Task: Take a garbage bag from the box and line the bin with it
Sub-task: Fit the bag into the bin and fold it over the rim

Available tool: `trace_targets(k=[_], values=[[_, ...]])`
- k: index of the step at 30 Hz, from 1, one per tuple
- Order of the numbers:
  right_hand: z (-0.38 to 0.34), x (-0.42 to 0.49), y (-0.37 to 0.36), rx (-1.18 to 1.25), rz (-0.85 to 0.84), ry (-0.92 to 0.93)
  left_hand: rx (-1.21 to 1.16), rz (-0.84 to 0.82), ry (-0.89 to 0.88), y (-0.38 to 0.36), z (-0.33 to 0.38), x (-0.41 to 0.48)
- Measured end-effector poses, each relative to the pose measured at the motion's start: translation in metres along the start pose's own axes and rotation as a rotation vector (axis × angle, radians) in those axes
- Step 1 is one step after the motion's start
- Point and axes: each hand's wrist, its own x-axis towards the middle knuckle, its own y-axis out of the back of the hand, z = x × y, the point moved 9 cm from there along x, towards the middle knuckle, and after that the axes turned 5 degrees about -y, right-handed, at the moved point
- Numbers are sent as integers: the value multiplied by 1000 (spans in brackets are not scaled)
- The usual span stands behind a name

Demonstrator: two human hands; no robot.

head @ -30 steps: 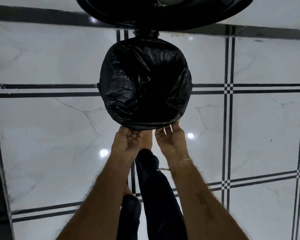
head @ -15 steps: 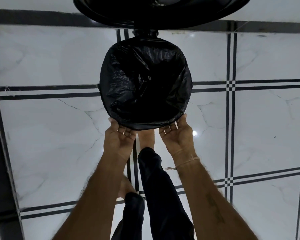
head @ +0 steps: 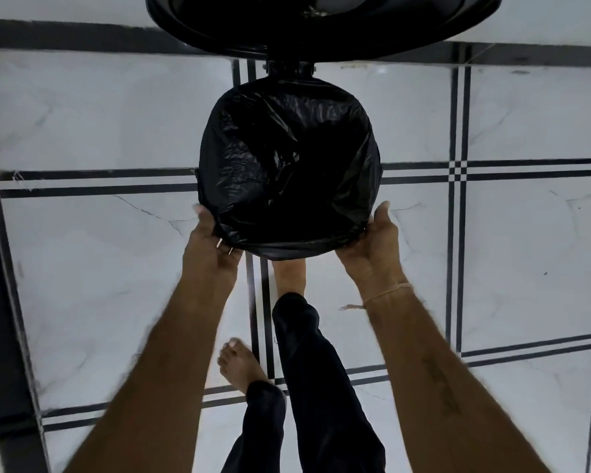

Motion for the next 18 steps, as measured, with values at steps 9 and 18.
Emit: trace_targets(k=[9,18], values=[[-24,6,-9,-149,-11,-35,54,-19,93,-3,2,15],[-50,6,-13,-443,171,100,523,-39,-170,-4,47,9]])
